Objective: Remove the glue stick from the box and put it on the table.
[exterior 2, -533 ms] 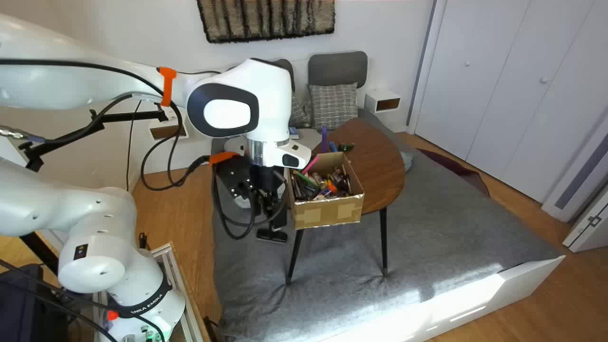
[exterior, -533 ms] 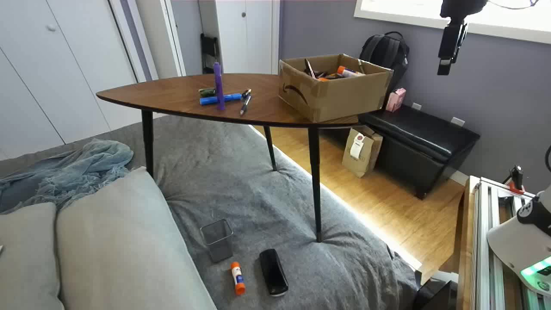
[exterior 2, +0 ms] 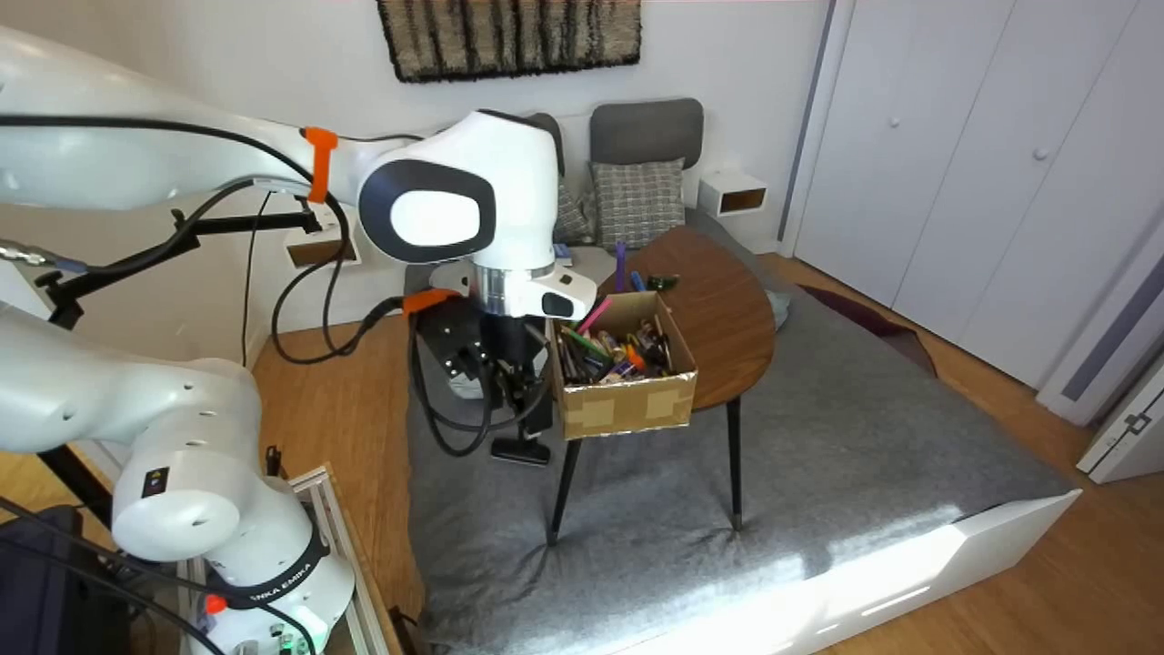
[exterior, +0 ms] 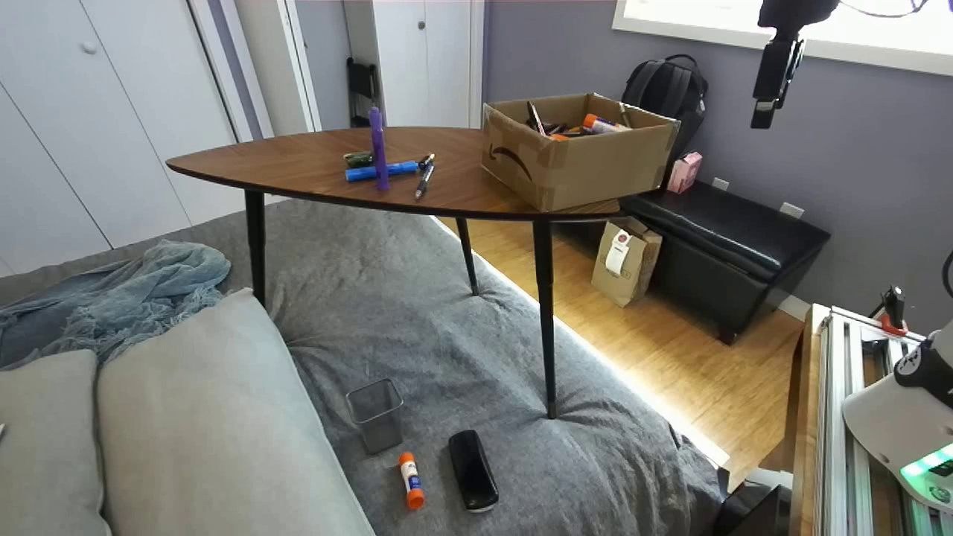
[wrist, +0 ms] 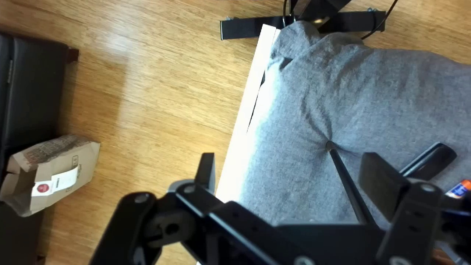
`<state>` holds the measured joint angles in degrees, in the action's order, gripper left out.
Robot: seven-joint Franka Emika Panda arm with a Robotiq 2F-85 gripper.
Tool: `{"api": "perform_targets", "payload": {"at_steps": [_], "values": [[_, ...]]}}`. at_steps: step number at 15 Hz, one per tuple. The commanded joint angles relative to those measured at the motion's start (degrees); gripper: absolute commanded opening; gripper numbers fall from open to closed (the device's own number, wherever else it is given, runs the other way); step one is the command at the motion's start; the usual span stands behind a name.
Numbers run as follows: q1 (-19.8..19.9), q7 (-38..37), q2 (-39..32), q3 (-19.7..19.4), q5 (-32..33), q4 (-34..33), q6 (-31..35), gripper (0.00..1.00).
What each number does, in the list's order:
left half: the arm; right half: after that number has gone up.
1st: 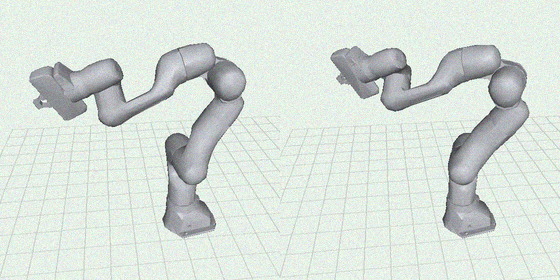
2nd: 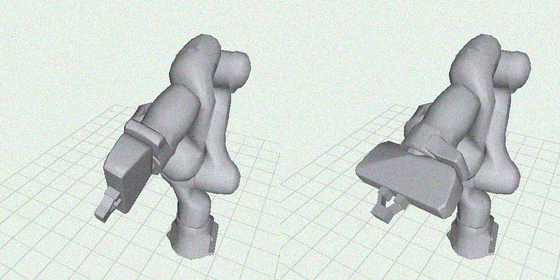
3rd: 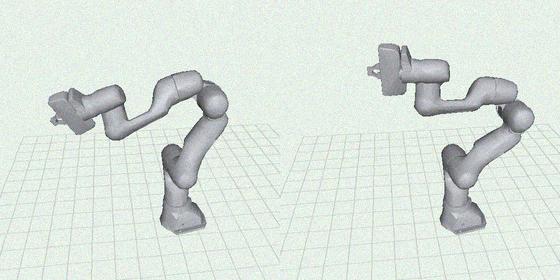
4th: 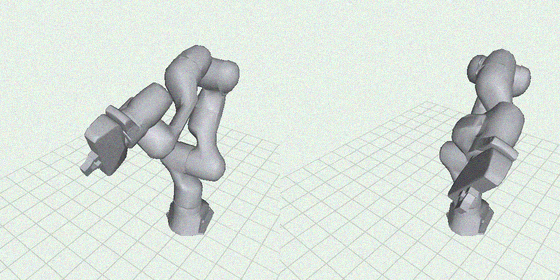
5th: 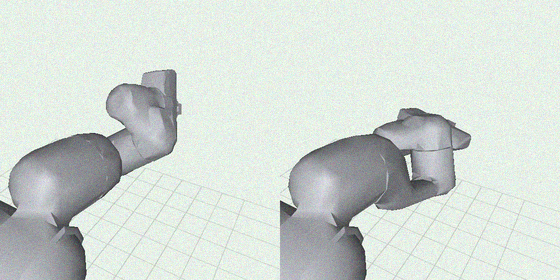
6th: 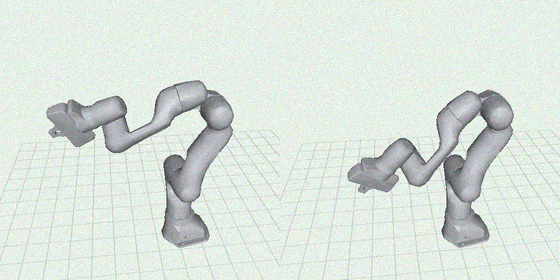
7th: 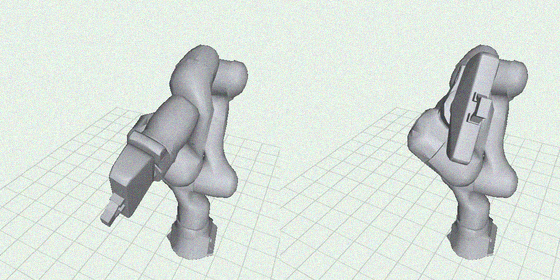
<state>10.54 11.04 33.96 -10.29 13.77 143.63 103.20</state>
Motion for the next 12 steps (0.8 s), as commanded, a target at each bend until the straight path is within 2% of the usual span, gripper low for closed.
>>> {"api": "perform_targets", "payload": {"at_steps": [1,6,12], "values": [[-2.81,-0.46,0.86,-0.62,-5.21,-0.76,6.27,1.00],[-4.28,-2.11,1.74,-0.09,-11.00,0.14,18.92,1.00],[-5.10,-3.36,5.53,0.40,-14.45,6.13,37.78,1.00]]}}
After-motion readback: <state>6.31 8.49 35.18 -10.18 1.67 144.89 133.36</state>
